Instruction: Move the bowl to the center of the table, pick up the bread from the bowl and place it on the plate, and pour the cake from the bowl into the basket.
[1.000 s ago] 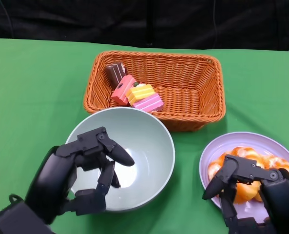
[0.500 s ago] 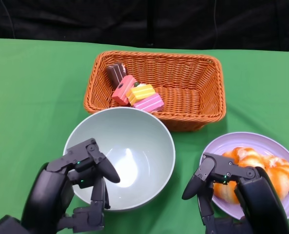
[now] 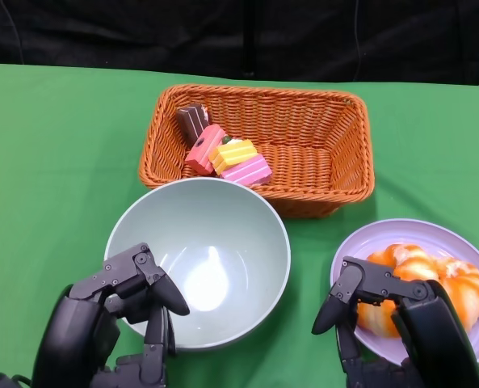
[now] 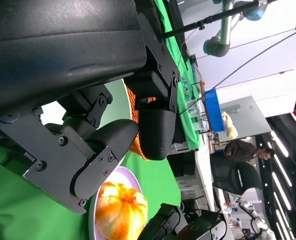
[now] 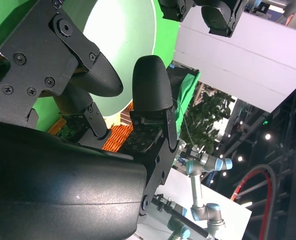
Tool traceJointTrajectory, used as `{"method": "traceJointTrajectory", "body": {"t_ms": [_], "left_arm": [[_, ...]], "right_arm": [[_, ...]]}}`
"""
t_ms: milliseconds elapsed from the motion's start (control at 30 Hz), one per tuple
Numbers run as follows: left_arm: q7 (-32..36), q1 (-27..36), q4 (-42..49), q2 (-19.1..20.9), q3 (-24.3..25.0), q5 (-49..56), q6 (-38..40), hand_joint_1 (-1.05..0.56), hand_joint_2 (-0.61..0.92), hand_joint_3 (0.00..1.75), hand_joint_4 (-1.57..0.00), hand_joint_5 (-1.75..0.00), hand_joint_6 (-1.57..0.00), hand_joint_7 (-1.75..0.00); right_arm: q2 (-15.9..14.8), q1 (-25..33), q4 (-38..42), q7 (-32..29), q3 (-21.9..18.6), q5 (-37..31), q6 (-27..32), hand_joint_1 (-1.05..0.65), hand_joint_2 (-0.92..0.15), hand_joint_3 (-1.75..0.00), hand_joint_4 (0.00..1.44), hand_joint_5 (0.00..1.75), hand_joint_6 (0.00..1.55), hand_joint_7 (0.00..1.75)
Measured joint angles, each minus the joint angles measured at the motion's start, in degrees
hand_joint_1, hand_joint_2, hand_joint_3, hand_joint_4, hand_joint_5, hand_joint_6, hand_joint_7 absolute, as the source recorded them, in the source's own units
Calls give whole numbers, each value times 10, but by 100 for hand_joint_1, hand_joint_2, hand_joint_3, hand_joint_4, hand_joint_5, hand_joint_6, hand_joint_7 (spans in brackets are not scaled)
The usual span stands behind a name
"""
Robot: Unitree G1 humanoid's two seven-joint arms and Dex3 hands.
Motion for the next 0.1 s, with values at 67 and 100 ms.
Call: {"method": "traceJointTrajectory", "body": {"t_ms": [67, 100], "left_arm": [[0, -1, 1, -3, 0, -2, 0, -12, 33, 149, -96, -173, -85, -158], [0, -2, 2, -5, -1, -2, 0, -12, 33, 149, -96, -173, -85, -158]], "right_arm": [[-6, -4, 7, 3, -1, 2, -9, -4, -14, -175, 95, 173, 86, 147], [-9, -7, 12, 4, -1, 4, -15, -4, -14, -175, 95, 173, 86, 147]]}}
